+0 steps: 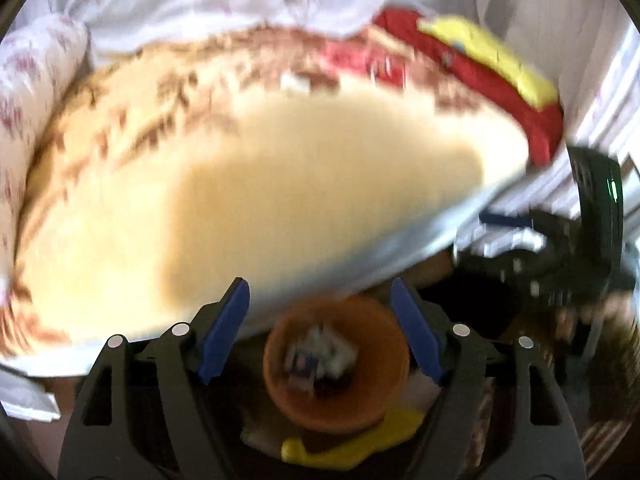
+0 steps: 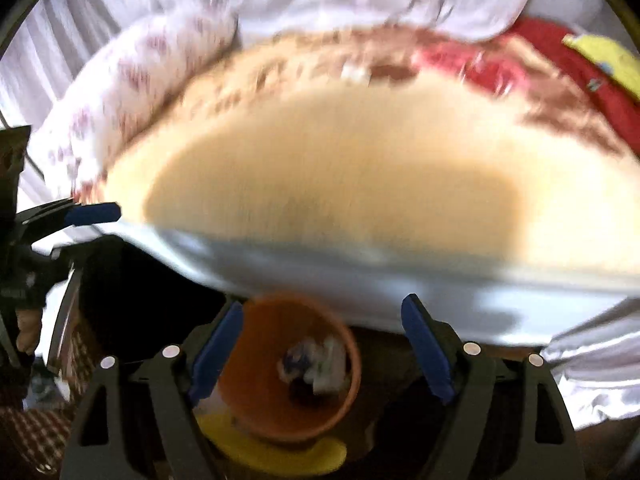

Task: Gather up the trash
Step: 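Carry the nasal spray box and white tube to the orange bin and release, then grasp the red tassel ornament with the right tool, then grasp the pink-capped lip tube with the left tool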

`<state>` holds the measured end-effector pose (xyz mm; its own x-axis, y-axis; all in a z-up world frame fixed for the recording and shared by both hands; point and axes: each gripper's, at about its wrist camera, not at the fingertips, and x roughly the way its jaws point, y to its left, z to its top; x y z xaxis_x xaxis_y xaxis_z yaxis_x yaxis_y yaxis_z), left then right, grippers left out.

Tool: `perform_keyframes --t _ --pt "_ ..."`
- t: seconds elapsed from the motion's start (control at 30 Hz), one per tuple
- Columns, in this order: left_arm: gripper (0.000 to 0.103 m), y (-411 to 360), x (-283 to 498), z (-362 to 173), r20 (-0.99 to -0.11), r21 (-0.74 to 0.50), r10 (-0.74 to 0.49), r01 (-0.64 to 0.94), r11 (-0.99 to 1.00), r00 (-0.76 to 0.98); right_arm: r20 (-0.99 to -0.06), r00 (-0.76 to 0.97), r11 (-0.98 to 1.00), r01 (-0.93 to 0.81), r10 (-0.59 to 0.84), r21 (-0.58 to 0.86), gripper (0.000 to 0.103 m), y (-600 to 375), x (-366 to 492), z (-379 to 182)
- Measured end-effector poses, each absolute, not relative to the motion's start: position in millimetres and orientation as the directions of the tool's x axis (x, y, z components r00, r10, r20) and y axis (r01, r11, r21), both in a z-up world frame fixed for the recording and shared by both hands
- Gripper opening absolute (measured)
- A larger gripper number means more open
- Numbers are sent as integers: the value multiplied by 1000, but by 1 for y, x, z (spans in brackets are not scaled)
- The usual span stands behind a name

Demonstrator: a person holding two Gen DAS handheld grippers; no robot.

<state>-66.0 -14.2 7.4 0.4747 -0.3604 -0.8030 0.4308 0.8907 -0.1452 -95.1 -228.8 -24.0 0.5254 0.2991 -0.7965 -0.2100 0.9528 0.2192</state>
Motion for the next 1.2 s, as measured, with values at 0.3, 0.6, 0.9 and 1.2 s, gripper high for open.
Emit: perform_keyframes --t 0.3,0.6,0.9,1.2 --pt "72 -41 0 33 -753 -150 -360 389 909 551 -699 690 982 -160 186 103 80 -266 -20 25" --pt "72 -49 16 18 -763 -149 -349 377 914 544 -819 564 994 32 -105 -106 86 -307 174 -15" --pt "72 -48 46 5 -778 -175 -337 333 927 530 -866 499 994 110 -39 19 25 -335 200 -38" --pt "72 -79 125 5 -776 -217 -297 207 954 556 -657 752 986 56 63 159 26 -308 80 22"
